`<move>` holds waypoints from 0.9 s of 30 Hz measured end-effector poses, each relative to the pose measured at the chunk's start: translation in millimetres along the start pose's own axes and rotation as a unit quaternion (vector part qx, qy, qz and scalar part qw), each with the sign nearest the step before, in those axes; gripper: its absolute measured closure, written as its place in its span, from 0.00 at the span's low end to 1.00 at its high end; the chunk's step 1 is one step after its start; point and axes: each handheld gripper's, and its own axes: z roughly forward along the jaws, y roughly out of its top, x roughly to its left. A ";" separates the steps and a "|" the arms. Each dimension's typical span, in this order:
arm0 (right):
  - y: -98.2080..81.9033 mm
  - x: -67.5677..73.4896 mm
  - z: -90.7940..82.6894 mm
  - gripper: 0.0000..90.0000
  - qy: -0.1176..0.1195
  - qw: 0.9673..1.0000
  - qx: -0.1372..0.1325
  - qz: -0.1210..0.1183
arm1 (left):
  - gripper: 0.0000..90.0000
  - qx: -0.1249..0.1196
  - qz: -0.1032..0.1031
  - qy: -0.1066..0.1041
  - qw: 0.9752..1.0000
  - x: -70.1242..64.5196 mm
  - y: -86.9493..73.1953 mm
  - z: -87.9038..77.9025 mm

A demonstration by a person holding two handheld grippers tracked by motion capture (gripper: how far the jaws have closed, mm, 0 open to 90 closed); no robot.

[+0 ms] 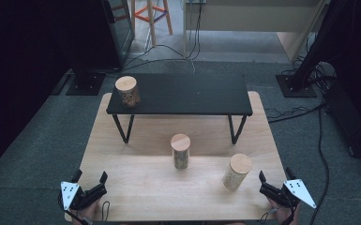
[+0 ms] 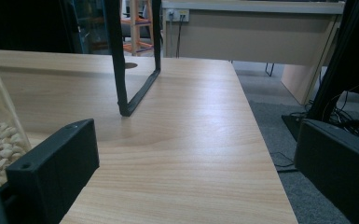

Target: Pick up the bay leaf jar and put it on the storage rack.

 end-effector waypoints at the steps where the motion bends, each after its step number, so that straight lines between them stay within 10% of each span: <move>1: -0.2 -0.3 -0.4 0.00 0.002 1.000 -0.001 -0.002 | 0.00 0.000 0.001 0.000 1.000 0.0 0.2 0.0; 27: -0.3 5.5 -9.6 0.00 0.001 1.000 -0.009 0.003 | 0.00 0.010 0.003 -0.001 1.000 -0.4 2.7 1.6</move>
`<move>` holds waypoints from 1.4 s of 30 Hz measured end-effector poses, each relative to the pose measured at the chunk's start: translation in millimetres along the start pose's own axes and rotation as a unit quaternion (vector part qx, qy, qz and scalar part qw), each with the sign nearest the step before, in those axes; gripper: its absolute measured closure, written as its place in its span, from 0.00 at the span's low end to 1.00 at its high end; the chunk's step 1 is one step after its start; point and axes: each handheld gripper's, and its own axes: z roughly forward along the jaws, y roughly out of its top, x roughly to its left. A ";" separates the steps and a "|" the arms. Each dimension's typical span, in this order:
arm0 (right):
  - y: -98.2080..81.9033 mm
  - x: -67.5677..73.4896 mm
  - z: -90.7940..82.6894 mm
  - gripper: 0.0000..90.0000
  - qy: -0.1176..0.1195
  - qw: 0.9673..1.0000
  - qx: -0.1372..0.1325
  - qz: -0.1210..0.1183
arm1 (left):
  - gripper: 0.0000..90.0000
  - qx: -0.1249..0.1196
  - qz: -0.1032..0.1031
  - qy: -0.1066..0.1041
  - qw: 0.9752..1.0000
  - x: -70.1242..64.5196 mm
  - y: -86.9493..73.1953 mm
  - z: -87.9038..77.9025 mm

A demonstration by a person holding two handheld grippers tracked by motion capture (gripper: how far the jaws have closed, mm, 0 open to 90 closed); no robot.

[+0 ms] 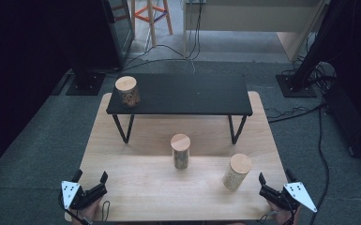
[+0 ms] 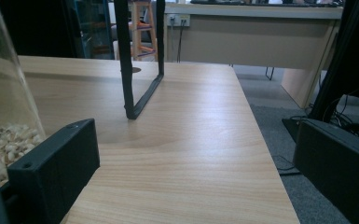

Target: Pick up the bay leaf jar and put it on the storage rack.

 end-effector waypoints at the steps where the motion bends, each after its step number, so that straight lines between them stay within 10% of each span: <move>1: 0.0 0.4 -0.5 0.00 0.000 1.000 -0.001 0.002 | 0.00 0.000 -0.001 0.000 1.000 0.2 0.0 0.0; 42: 38.1 62.6 -27.4 0.02 0.014 1.000 -0.024 -0.009 | 0.00 0.004 -0.014 -0.007 1.000 5.6 1.5 0.7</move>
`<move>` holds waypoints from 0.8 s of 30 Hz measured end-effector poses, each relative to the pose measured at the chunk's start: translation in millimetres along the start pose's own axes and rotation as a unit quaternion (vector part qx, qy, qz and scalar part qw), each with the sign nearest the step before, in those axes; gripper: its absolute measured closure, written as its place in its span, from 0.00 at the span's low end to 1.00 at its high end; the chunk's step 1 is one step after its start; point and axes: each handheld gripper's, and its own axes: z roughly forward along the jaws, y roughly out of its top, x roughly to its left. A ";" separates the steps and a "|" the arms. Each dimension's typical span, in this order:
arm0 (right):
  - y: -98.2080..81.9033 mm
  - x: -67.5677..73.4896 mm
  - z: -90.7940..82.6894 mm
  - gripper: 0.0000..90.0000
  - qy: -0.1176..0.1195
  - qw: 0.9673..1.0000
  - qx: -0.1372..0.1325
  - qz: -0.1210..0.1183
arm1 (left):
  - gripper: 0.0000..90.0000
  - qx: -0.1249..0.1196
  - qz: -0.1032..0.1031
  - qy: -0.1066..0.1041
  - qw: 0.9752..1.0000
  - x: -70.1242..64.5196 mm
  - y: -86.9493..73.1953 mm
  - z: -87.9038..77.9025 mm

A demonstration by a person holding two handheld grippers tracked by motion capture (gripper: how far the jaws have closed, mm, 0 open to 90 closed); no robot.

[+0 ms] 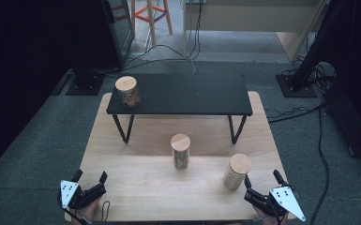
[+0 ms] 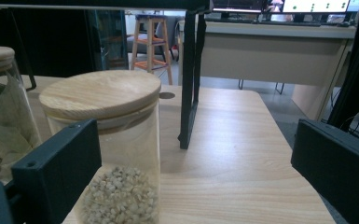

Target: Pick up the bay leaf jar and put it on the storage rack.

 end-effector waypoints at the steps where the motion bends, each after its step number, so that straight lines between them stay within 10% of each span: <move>1: 0.7 1.4 -1.0 0.03 -0.002 1.000 -0.001 -0.001 | 0.00 0.000 0.000 0.000 1.000 0.0 0.0 0.0; 24: 15.5 29.1 -2.0 0.00 0.034 0.999 -0.008 -0.006 | 0.00 -0.002 -0.005 0.000 1.000 1.1 -0.5 -0.5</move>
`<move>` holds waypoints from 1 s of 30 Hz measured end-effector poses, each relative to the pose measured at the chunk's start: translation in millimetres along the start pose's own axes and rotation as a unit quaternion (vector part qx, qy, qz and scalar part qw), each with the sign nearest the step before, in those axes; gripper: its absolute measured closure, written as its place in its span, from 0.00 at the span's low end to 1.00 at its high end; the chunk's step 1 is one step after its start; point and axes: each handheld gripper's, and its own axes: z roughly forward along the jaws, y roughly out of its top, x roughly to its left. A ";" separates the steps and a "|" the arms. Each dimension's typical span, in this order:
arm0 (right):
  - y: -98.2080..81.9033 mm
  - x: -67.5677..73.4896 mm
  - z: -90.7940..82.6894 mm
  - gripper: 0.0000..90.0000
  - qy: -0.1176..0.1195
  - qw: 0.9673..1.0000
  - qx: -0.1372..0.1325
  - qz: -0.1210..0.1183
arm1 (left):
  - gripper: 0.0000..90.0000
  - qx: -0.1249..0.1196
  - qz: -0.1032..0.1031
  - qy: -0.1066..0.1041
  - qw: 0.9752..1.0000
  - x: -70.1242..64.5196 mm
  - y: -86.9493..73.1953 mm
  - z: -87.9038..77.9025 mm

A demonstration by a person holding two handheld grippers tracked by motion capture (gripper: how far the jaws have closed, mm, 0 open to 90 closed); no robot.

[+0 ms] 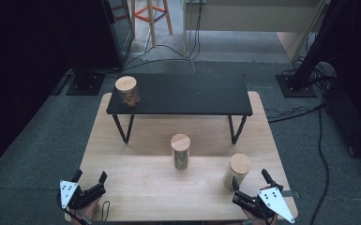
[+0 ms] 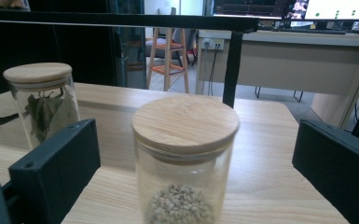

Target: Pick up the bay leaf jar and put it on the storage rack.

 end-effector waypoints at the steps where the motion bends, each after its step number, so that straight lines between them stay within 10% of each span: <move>1: 0.8 2.2 -0.1 0.00 0.001 1.000 -0.001 0.001 | 0.00 0.000 0.000 0.000 1.000 0.1 -0.1 0.0; 30: 11.4 27.7 5.7 0.00 0.027 1.000 -0.011 -0.003 | 0.00 -0.002 -0.001 -0.002 1.000 1.1 -0.6 -0.4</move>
